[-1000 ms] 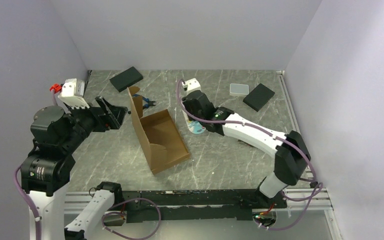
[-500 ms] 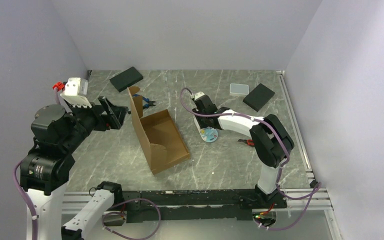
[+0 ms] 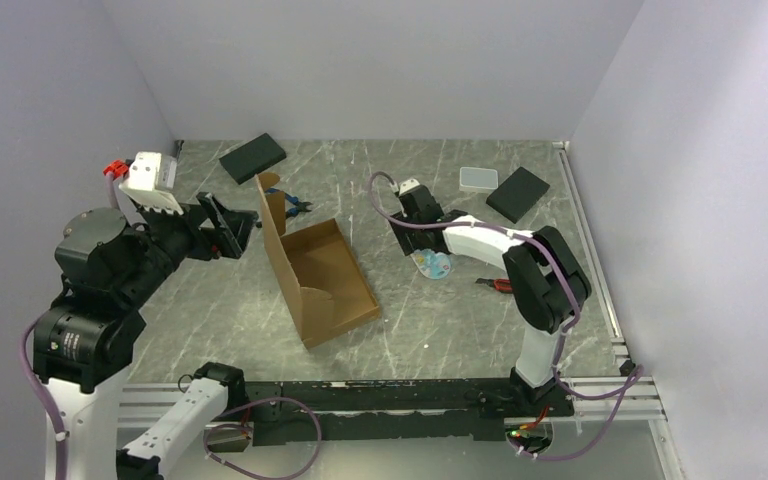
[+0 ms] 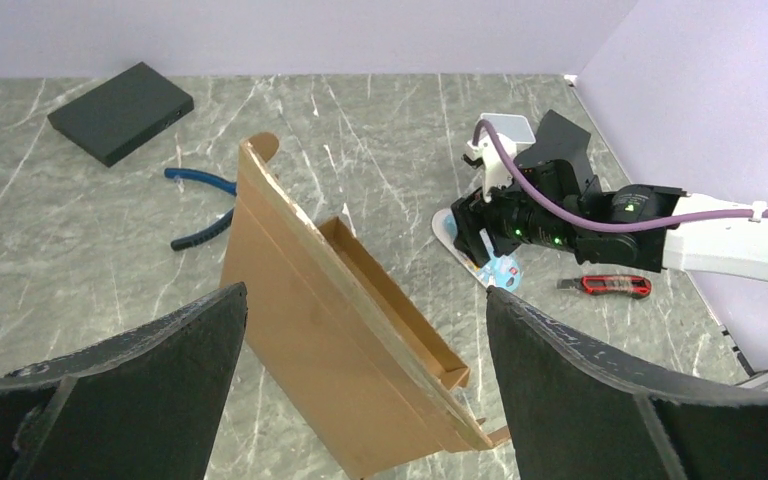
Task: Unpack the express box
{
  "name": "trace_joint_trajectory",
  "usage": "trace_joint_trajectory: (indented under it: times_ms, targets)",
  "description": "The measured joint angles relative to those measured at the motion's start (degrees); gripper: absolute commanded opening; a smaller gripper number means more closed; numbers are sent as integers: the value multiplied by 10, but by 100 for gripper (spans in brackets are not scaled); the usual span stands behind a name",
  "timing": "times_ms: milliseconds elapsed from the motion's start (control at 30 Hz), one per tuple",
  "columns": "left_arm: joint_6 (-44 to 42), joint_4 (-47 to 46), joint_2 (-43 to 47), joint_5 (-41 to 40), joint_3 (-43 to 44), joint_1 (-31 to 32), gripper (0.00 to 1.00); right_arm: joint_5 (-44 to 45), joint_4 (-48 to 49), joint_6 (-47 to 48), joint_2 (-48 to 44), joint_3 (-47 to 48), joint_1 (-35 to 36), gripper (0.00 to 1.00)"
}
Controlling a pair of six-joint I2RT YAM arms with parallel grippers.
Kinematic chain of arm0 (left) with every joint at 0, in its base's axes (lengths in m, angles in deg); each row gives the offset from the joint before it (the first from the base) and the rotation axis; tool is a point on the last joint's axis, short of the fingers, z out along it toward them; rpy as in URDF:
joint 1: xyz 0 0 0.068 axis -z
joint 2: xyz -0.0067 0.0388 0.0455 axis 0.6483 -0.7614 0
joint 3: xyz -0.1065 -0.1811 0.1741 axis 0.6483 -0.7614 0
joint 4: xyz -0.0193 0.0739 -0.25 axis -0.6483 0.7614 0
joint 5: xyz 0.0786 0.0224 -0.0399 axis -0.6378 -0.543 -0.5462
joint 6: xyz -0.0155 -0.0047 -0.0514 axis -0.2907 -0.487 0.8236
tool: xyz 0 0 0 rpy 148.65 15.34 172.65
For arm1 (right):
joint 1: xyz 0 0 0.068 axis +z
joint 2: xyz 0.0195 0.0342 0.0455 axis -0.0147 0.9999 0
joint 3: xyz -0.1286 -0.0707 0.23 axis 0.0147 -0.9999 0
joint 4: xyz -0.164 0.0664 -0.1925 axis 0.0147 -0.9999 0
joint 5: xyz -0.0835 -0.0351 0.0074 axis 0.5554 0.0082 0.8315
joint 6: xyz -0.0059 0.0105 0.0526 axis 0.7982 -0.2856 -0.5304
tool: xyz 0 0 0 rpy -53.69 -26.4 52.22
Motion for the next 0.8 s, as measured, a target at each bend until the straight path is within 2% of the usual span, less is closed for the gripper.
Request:
trace_joint_trajectory:
  times_ms: [67, 100, 200, 300, 367, 567, 700, 800]
  targets:
    - [-3, -1, -5, 0, 10, 4, 94, 12, -23, 0, -1, 9, -2, 97]
    - [-6, -1, -8, 0, 17, 6, 95, 23, -39, -3, -4, 16, -2, 99]
    - [-15, -6, -19, -6, 46, 9, 96, 47, -113, -16, -45, 49, 2, 100]
    - [-24, -35, -26, -15, 73, 9, 98, 64, -191, -37, -140, 128, 5, 100]
    - [-29, -64, -23, -15, 81, 9, 99, 69, -206, -44, -211, 181, 7, 100]
    - [-45, -159, -21, -13, 95, 9, 100, 96, -181, -41, -448, 301, 9, 100]
    - [-51, -223, -22, -3, 111, 9, 99, 115, -150, -24, -551, 330, 8, 100]
    - [-54, -272, -22, 5, 122, 9, 99, 108, -123, -14, -594, 335, 8, 100]
